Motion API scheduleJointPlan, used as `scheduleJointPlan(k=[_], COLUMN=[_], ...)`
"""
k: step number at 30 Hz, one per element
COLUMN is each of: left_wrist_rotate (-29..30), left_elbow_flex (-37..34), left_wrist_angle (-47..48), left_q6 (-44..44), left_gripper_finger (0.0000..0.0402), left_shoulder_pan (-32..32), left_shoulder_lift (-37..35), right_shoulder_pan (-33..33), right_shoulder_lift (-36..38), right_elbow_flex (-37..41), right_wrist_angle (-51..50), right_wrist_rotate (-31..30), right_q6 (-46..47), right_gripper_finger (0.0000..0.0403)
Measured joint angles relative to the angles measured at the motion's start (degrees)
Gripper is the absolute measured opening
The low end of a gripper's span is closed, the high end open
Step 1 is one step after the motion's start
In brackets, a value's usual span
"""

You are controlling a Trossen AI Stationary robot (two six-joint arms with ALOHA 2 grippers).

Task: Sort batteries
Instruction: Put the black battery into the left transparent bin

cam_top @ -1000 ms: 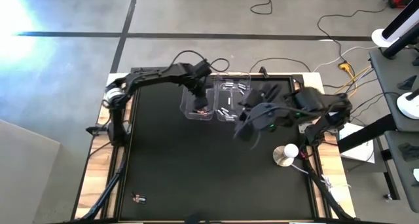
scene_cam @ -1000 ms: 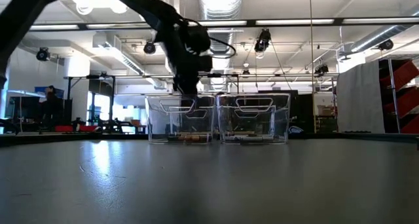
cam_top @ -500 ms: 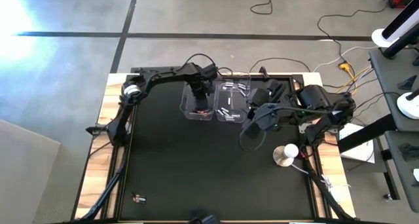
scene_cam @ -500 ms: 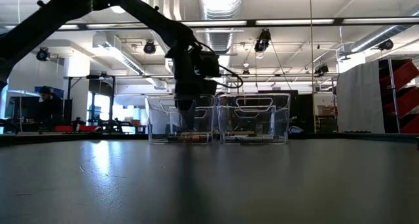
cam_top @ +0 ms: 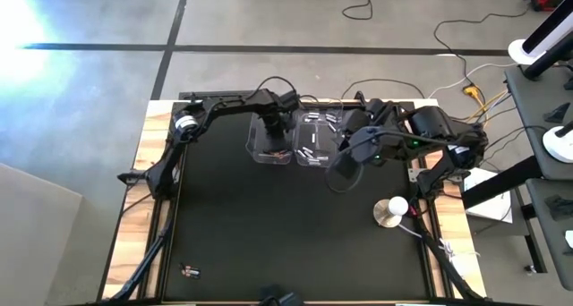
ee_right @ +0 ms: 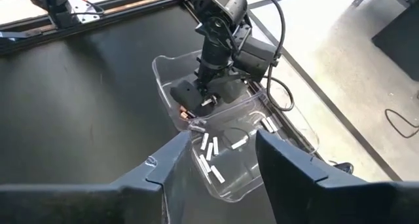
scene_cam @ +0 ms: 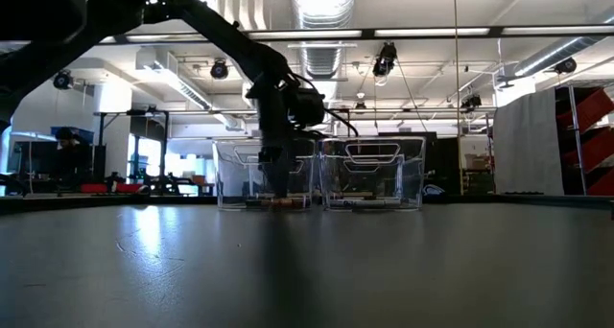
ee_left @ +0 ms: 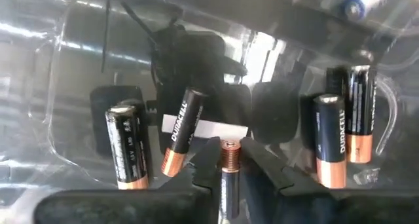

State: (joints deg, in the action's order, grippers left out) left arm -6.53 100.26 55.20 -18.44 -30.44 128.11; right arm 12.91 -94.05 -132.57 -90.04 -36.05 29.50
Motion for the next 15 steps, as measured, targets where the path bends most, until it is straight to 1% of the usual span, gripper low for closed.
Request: scheduleJointPlan(k=[5,10,13,15], left_wrist_rotate=[0.0,-0.1,-0.7,-2.9], left_elbow_flex=[1.6,6.4,10.0,11.7], left_wrist_angle=[0.6,6.6,11.3,14.9], left_q6=[1.2,3.0,6.7,8.2], left_gripper_finger=[0.0084,0.0139,0.0153,0.0153], left_shoulder_pan=[0.0,0.3,1.1,2.1], left_shoulder_lift=[-0.2,-1.2,-3.8,-6.2], right_shoulder_pan=[0.1,0.2,0.2,0.2], right_shoulder_lift=[0.5,0.6,0.6,0.6], right_elbow_flex=[0.0,1.1,2.7,4.1], right_wrist_angle=[0.0,0.1,0.1,0.1], right_wrist_rotate=[0.1,0.5,1.3,1.4], right_q6=[0.5,0.5,1.1,2.8], right_gripper_finger=[0.0182,0.0196,0.0199,0.0199])
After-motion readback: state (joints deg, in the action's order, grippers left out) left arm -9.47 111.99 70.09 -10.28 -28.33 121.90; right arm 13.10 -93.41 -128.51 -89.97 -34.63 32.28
